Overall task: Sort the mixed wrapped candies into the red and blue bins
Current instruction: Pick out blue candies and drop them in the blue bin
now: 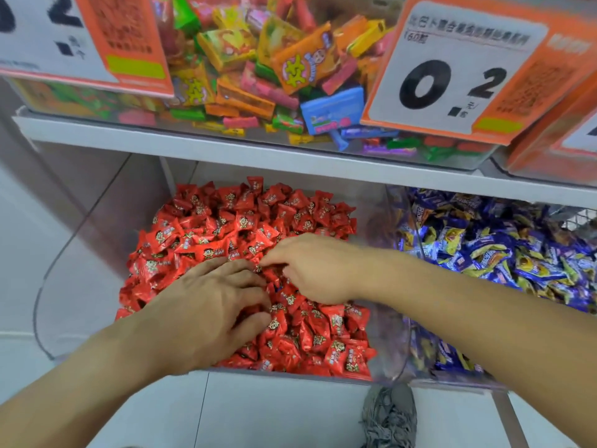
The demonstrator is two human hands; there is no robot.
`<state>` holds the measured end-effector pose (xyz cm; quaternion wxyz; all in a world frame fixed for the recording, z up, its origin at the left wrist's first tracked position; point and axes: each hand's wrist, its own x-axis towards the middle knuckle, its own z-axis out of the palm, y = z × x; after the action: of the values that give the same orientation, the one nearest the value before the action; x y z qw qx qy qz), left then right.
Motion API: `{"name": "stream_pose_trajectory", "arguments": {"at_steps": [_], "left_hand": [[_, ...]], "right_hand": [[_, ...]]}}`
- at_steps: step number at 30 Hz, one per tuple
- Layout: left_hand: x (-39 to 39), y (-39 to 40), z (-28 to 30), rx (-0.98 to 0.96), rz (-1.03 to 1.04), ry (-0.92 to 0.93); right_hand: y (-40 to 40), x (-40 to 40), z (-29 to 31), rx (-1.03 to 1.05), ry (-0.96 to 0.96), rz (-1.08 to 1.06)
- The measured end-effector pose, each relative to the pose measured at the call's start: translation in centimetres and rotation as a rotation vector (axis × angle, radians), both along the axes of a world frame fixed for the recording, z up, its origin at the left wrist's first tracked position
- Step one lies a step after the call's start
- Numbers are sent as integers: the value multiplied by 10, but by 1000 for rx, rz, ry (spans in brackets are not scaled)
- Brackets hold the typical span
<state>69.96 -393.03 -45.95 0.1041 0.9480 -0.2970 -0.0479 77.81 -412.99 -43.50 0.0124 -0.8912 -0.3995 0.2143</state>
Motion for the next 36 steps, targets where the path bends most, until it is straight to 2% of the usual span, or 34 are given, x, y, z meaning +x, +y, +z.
{"name": "stream_pose_trajectory", "arguments": {"at_steps": [4, 8, 10, 12, 14, 16, 19, 22, 25, 28, 29, 32, 34, 36], "left_hand": [[0, -1, 5, -8, 6, 4], [0, -1, 6, -9, 26, -18], [0, -2, 8, -8, 37, -28], [1, -1, 8, -18, 39, -24], [2, 0, 8, -28, 27, -13], [3, 0, 10, -38, 26, 3], [2, -1, 10, -42, 29, 11], [2, -2, 9, -45, 26, -1], [3, -1, 6, -58, 15, -8], [5, 0, 7, -149, 38, 59], [6, -1, 9, -240, 98, 93], [14, -5, 14, -574, 370, 204], [17, -9, 15, -610, 385, 197], [17, -12, 17, -553, 323, 131]], "right_hand": [[0, 7, -8, -187, -59, 44], [-21, 18, 3, -359, -86, -45], [-24, 22, 9, -282, -112, -135], [-16, 20, 12, -74, -158, -168], [-4, 16, 10, 73, -106, -143], [4, 16, 7, 68, -45, -74], [4, 19, 4, -53, 20, 28], [4, 18, 1, -118, 50, 43], [6, 18, 1, -91, 2, -17], [-2, 23, 11, 111, 22, -225], [-7, 25, 16, 198, 73, -321], [-11, 16, 32, 452, 416, -505], [-4, 5, 34, 621, 600, -577], [2, 1, 35, 719, 749, -645]]}}
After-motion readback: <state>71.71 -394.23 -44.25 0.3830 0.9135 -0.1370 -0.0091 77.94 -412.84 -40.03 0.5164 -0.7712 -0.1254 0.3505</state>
